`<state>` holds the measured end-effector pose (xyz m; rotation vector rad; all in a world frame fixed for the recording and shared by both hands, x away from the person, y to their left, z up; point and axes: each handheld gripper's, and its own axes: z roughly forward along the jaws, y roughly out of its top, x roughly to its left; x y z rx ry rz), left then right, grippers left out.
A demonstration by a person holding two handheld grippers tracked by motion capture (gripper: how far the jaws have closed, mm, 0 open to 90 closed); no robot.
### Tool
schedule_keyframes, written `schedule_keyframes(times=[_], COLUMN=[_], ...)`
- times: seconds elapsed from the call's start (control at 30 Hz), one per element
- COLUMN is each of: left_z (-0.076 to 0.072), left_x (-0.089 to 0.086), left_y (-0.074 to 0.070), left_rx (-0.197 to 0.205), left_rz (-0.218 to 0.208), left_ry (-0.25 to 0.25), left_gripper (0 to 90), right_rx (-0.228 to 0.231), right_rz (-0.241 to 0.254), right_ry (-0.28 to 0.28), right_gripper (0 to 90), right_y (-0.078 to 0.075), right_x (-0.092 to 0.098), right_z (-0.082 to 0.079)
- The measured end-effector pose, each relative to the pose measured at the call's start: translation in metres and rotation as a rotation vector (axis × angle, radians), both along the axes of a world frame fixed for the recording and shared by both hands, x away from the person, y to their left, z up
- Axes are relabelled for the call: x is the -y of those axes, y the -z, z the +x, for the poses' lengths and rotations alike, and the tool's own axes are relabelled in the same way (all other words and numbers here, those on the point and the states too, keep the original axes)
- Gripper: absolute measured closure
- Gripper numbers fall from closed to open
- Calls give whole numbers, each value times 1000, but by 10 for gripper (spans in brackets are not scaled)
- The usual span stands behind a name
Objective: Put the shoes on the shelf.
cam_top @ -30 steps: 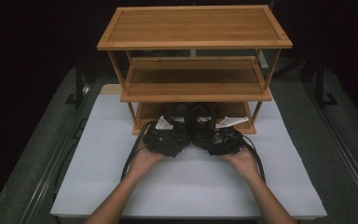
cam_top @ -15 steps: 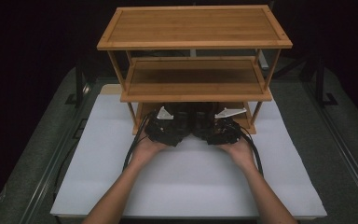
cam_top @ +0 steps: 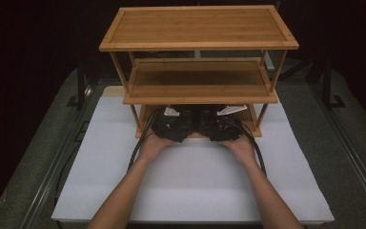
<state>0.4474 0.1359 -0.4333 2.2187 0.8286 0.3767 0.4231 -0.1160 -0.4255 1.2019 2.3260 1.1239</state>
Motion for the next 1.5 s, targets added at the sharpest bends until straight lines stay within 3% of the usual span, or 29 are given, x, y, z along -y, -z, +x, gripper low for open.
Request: schedule_keyframes(times=[0.13, 0.2, 0.23, 0.27, 0.3, 0.33, 0.37, 0.47, 0.77, 0.83, 0.87, 0.97, 1.0, 1.03, 1.07, 1.1, 1.13, 1.2, 1.23, 1.33, 1.43, 1.5], left_z=[3, 0, 4, 2, 10, 5, 15, 23, 32, 25, 26, 24, 24, 23, 22, 30, 22, 17, 5, -1, -9, -15], left_x=[0, 3, 2, 3, 0, 3, -2, -4, -7, -5, -5, -5, -6, -5, -6, -9, -8, -10, -4, -7, -9, -10], left_y=[4, 7, 7, 9, 8, 10, 8, 7, 5, 10, 9, 11, 11, 11, 11, 5, 8, 7, 9, 1, -5, -9], left_rx=[2, -30, -3, -16, 37, -3, 78, 134, 196, 128, 139, 113, 112, 104, 103, 170, 113, 68, -28, -11, -27, -23], left_rz=[0, -14, 19, 2, 56, 18, 99, 162, 217, 148, 161, 133, 131, 125, 124, 188, 122, 65, -32, -21, -32, -5], left_ry=[-14, -53, -14, -37, 36, -14, 87, 163, 253, 164, 179, 149, 150, 142, 140, 226, 144, 93, -20, -26, -8, -3], left_gripper=[63, 63, 62, 62, 62, 62, 62, 62, 58, 57, 57, 55, 54, 53, 54, 55, 56, 55, 55, 55, 55, 55], right_rx=[4, -1, -4, 15, 18, 17, 15, 11, -4, -7, -7, -17, -54, -63, -37, -35, -19, -30, -25, -46, -14, -9], right_rz=[-21, -23, -28, -56, -73, -77, -80, -86, -58, -57, -57, -38, -26, -23, -24, -18, -12, 1, -1, 15, 12, -1], right_ry=[5, 5, 3, -18, -29, -8, -9, -8, -12, -11, -11, -3, 18, 20, 4, 7, 1, 14, 13, 17, 15, 22], right_gripper=[211, 211, 211, 211, 211, 211, 211, 210, 209, 206, 204, 198, 196, 198, 200, 199, 189, 156, 148, 133, 120, 106], right_y=[5, 7, 8, 9, 9, 11, 11, 12, 17, 17, 17, 17, 16, 15, 15, 14, 13, 9, 7, 1, -2, -3], right_x=[-2, -3, -4, -2, -1, -2, -2, -2, 1, 1, 1, 0, -1, 0, 2, 3, 5, 9, 10, 11, 16, 17], right_z=[3, 4, 4, 6, 7, 8, 9, 10, 13, 13, 13, 13, 11, 10, 11, 11, 11, 9, 8, 1, -4, -9])
